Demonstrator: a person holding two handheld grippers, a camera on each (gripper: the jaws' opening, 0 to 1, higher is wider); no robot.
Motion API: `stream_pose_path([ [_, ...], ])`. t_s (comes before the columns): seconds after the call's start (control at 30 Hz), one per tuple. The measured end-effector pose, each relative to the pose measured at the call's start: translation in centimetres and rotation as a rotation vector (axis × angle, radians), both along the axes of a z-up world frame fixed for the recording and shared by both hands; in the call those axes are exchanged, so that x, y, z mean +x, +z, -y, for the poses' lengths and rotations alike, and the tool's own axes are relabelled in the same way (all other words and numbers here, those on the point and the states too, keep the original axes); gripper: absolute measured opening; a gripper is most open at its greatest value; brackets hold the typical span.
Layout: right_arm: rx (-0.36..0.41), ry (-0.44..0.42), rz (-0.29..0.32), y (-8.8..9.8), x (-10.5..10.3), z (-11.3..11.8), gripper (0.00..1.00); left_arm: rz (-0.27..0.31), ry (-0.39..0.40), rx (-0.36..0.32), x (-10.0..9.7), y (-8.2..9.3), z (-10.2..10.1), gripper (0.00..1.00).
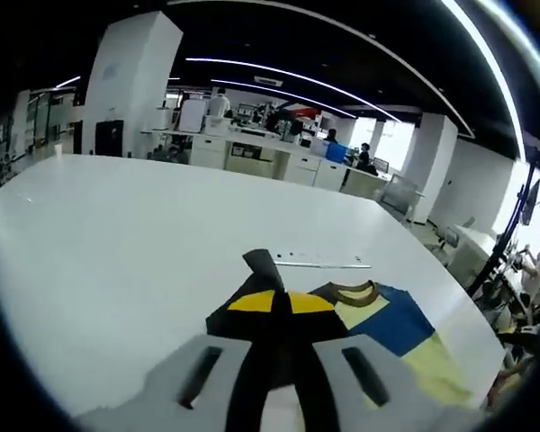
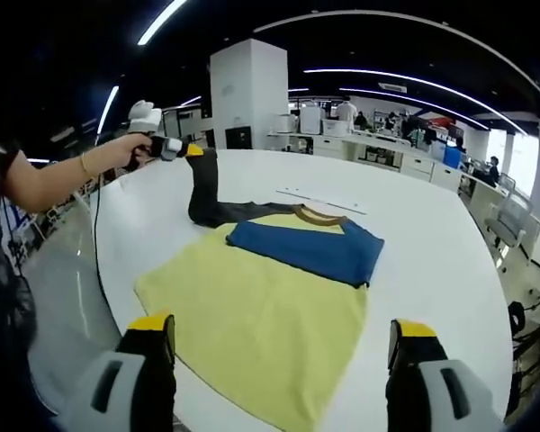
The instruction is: Fold the garment on the visible template until the final outline fits inside the template.
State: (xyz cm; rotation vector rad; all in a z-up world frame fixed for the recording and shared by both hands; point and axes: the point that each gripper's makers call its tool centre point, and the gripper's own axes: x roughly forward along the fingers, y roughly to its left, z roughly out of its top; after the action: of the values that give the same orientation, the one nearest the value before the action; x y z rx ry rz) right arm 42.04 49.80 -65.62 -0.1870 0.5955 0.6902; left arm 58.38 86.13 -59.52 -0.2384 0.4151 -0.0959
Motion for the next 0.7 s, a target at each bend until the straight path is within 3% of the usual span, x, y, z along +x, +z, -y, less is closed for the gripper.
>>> stream_pose_path([
  [0.27,0.012,-0.006,0.003,0.0,0.0,0.1,0.99,0.016,-0.073,-0.015,0.8,0.9,4.1,0.0],
  [0.7,0.015,-0.017,-0.001,0.0,-0.1,0.4,0.99,0.014,-0.159,-0.047,1.7,1.1,9.1,0.0],
])
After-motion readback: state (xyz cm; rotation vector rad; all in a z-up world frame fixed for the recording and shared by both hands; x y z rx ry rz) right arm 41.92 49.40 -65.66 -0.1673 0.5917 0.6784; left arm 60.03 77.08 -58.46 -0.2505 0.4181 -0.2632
